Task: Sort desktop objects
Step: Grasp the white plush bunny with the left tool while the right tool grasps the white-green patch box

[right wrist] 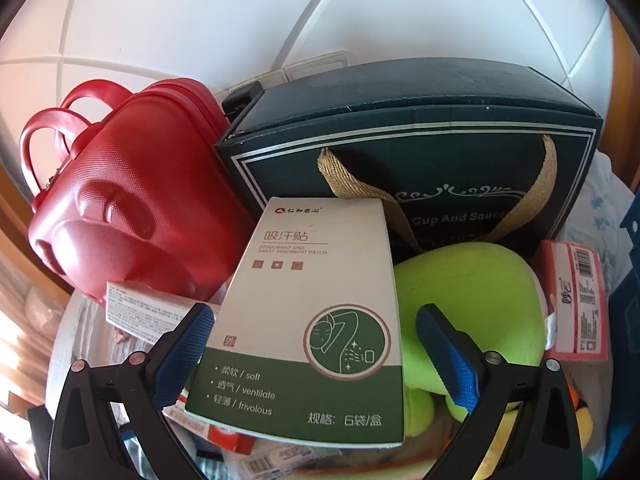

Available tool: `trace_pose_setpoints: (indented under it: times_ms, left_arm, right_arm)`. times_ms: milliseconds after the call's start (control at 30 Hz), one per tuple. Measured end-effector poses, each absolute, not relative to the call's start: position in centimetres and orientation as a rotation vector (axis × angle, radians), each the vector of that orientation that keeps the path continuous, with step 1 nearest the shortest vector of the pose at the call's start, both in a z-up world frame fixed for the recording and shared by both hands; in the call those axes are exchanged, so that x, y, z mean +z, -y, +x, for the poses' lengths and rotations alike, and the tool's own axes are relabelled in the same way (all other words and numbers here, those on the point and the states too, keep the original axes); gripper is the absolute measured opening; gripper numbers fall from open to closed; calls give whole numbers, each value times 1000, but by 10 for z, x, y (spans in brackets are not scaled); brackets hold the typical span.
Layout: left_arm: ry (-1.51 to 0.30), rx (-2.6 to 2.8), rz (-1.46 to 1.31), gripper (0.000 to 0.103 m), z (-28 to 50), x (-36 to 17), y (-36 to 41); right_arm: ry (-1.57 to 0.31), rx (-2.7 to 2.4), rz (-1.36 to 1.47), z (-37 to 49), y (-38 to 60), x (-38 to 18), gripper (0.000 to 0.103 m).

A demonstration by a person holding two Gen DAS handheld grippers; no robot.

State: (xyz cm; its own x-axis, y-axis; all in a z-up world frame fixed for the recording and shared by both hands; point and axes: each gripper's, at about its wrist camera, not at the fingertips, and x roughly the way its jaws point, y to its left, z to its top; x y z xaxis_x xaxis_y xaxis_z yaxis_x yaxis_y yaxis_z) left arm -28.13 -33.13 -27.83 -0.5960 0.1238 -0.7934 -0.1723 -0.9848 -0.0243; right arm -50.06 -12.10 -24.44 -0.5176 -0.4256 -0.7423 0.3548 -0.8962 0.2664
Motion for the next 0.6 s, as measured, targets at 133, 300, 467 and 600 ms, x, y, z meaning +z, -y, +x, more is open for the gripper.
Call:
trace_pose_setpoints:
  times_ms: [133,300,467,600]
  left_arm:
    - [-79,2692,-1334,59,-269,-279,326]
    - [-2,2719,-1345,57,-265,-278,327]
    - [11,2703,-1324,52,-251,-271,318]
    - [94,2718,-1298,50,-231,-263,315]
  right_arm:
    - [101,-2402,1242,-505,128,-249,103]
    - [-1,-2410,1264,-507,139,-249,93]
    - [-46,-2369,1232,-487,132,-237,76]
    - [-117,-2383,1145,-449,120,-218,76]
